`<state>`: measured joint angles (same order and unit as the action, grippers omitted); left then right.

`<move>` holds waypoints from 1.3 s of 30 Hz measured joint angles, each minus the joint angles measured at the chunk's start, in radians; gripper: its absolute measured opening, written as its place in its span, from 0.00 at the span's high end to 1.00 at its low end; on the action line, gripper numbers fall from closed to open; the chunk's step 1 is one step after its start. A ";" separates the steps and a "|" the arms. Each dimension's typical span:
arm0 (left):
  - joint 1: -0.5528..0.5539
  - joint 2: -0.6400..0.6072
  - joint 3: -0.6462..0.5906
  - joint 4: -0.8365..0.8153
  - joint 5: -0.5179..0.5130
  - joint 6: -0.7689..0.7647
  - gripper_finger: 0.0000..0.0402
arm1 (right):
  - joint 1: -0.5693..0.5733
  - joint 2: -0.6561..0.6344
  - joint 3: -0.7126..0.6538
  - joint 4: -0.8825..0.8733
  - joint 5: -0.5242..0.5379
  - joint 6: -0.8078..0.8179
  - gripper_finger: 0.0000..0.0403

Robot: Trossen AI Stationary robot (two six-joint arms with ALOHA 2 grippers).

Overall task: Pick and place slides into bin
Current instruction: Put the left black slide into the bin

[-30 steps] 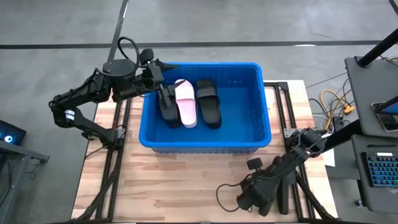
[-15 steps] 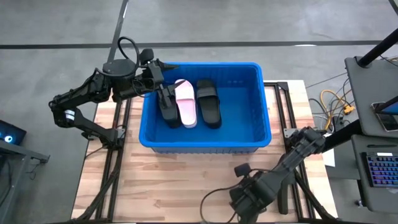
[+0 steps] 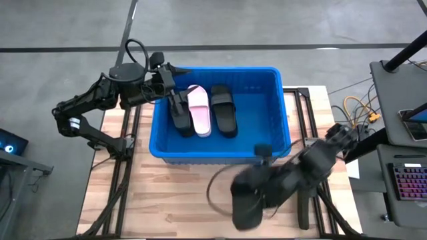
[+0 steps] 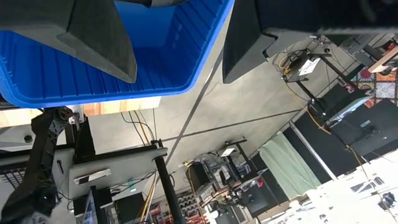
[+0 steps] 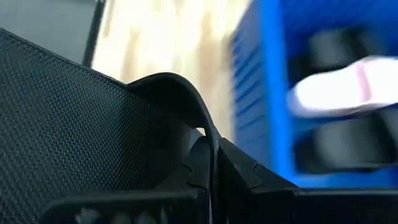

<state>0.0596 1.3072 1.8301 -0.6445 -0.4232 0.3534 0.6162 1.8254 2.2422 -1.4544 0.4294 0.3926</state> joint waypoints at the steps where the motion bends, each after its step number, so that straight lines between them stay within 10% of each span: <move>1: 0.000 -0.003 0.000 0.000 0.000 0.000 0.44 | -0.004 -0.016 0.014 0.007 0.044 -0.008 0.97; 9: 0.000 -0.027 0.000 0.001 0.000 -0.005 0.44 | -0.082 -0.140 0.015 0.016 0.319 -0.257 0.97; 17: 0.000 -0.034 0.001 0.013 0.000 -0.007 0.44 | -0.288 -0.238 -0.179 0.049 0.317 -0.500 0.97; 24: 0.000 -0.034 0.001 0.051 -0.009 -0.006 0.44 | -0.536 -0.407 -0.491 0.197 0.186 -0.736 0.97; 39: 0.000 -0.033 0.000 0.123 -0.073 -0.012 0.44 | -1.051 -0.651 -1.118 0.856 -0.441 -1.201 0.97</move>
<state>0.0597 1.2740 1.8301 -0.5214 -0.4958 0.3414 -0.4350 1.1746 1.1243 -0.5986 -0.0118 -0.8083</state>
